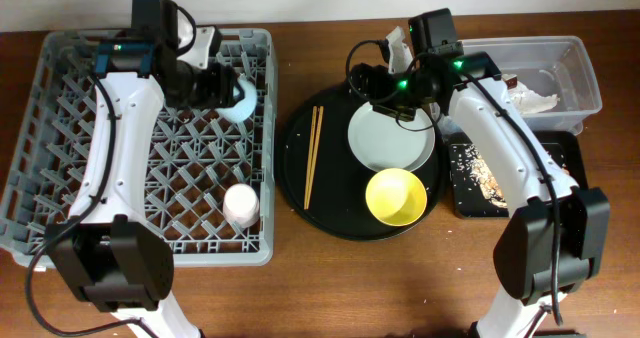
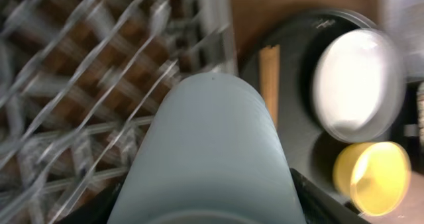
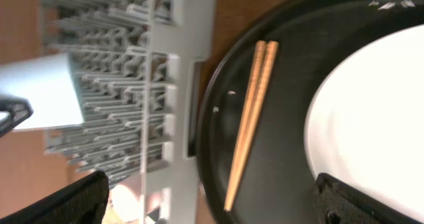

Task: Sort waste into correct bins and load items into the dishwasher rack
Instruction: 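Place the blue cup upside down in the rack with the left gripper, then reach the left gripper to the yellow bowl and grasp it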

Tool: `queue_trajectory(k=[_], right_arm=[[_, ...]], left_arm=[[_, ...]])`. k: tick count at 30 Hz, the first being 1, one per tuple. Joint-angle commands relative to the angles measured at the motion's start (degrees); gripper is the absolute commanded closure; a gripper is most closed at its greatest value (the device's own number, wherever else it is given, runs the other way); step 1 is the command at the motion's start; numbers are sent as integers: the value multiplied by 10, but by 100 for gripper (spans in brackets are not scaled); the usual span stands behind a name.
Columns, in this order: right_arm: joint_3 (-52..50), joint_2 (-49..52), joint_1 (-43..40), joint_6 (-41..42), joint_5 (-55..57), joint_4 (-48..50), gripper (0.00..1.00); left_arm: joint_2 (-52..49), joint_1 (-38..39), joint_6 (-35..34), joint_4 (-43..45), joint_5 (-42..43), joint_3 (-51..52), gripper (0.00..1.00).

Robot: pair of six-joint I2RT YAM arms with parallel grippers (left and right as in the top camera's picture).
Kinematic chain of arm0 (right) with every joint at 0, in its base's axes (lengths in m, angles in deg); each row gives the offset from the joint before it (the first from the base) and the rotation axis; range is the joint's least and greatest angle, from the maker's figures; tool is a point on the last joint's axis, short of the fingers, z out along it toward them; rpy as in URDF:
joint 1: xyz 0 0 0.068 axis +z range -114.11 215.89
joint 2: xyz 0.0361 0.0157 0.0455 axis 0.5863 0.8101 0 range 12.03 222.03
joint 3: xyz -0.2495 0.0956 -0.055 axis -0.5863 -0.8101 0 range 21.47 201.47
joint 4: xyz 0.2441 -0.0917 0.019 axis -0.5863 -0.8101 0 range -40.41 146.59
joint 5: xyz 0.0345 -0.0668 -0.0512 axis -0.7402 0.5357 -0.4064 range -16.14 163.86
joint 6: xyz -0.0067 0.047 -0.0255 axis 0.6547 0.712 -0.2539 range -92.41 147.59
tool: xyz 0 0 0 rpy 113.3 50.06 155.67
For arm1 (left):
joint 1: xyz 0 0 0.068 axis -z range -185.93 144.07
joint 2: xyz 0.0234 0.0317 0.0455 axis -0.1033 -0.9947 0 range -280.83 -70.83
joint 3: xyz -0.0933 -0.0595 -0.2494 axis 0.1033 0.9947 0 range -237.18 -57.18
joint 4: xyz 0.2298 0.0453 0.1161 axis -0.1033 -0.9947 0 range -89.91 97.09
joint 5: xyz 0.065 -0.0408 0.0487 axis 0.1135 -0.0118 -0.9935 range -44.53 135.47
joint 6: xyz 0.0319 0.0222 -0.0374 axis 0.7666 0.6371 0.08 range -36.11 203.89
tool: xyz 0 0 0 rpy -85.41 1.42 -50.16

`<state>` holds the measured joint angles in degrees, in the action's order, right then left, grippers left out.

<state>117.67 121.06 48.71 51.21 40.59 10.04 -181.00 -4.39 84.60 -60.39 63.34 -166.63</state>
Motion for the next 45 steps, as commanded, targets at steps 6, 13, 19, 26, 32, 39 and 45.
queue_trajectory(k=[6, 13, 19, 26, 32, 39, 45], right_arm=[[1, 1, -1, -9, 70, -17, 2], [1, 1, -1, -9, 71, -28, 1], [1, 1, -1, -9, 76, -28, 1], [1, 1, -1, -9, 83, -28, 1], [1, 1, -1, -35, 83, -30, 1], [5, 0, -1, -43, 139, -48, 20], [129, -10, 5, -69, 288, -191, 20]], left_arm=[[3, 60, -31, -80, -179, -3, 51], [-50, 82, -31, -87, -188, 3, 51], [-71, 83, -31, -105, -188, 3, 51], [-71, 85, -31, -99, -186, 9, 17], [-71, 85, -31, -75, -169, 3, 17], [-71, 85, -31, -63, -49, -140, 17], [-71, 85, -31, -28, 8, -185, 16]])
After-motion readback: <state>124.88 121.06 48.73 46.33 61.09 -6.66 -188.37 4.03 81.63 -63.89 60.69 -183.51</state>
